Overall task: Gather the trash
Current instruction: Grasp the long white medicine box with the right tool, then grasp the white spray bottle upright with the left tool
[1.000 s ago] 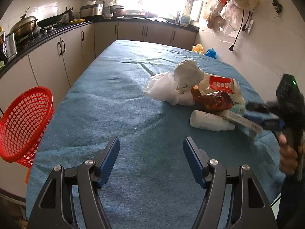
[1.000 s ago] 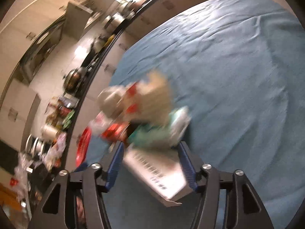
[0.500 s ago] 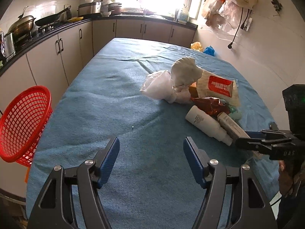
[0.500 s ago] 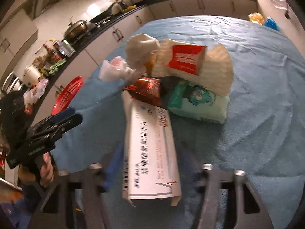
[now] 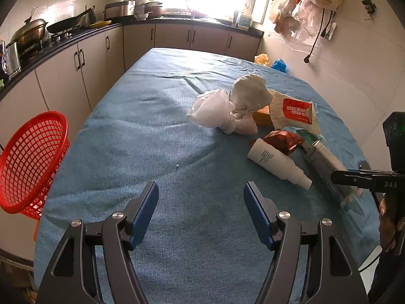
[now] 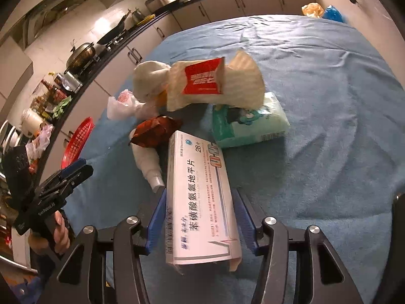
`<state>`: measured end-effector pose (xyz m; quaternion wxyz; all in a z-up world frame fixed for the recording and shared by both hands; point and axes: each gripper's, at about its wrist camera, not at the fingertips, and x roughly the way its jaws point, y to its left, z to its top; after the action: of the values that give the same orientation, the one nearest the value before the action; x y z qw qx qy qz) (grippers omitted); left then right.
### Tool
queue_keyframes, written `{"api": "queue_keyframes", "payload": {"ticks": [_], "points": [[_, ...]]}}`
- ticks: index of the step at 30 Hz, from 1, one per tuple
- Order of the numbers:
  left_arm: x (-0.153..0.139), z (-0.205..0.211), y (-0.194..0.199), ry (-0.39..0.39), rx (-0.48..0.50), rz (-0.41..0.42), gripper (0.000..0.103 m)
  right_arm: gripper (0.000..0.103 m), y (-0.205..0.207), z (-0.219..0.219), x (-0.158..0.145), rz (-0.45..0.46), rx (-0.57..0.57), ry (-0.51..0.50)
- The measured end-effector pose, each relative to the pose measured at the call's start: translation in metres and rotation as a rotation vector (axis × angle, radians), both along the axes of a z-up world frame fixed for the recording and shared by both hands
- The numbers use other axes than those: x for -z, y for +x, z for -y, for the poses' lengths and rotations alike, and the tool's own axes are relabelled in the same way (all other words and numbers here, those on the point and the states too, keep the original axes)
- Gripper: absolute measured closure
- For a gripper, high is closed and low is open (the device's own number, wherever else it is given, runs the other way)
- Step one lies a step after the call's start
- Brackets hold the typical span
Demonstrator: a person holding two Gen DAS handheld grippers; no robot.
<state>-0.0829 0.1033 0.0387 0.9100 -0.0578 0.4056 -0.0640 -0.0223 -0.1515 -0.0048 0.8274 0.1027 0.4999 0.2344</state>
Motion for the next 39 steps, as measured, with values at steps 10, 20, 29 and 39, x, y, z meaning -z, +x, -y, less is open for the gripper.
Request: {"api": "queue_keyframes", "payload": {"ticks": [10, 20, 29, 39], "points": [[0.003, -0.002, 0.001, -0.006, 0.003, -0.006, 0.034, 0.068, -0.002, 0.019, 0.002, 0.036, 0.020, -0.021], [0.003, -0.007, -0.001, -0.049, 0.005, -0.025, 0.034, 0.084, -0.014, -0.057, 0.001, 0.059, -0.123, -0.004], [0.005, -0.005, 0.007, -0.081, 0.028, -0.053, 0.034, 0.084, -0.025, -0.060, -0.003, 0.037, -0.146, 0.107], [0.008, -0.006, 0.038, -0.255, -0.035, -0.129, 0.034, 0.084, -0.023, -0.029, 0.000, 0.038, -0.074, 0.140]]}}
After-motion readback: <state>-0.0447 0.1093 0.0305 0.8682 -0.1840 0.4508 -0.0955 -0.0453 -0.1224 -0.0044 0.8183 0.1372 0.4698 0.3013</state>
